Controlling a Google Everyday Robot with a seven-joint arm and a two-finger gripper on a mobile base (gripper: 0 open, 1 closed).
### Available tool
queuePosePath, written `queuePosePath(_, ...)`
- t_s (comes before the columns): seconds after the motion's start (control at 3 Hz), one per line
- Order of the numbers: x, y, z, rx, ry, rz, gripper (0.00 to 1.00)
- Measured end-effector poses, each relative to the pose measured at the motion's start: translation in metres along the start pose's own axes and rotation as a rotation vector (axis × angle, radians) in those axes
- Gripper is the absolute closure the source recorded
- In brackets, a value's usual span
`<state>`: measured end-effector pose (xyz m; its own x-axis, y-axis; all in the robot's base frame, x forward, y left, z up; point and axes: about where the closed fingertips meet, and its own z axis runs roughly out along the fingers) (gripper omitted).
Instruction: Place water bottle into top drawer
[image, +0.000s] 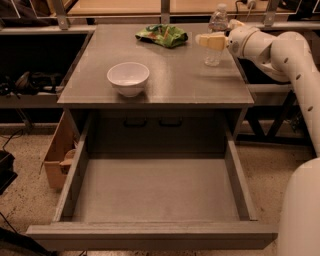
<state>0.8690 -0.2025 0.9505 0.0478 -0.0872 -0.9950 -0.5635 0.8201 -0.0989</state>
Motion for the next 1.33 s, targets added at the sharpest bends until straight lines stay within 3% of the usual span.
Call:
queuePosePath(0.33, 0.007, 0.008, 0.0163, -0.005, 0.025, 0.038, 0.44)
queuePosePath(1.0, 0.007, 0.008, 0.0163, -0.005, 0.025, 0.038, 0.92)
queuePosePath(1.33, 0.007, 0.008, 0.0163, -0.005, 0.025, 0.038, 1.0)
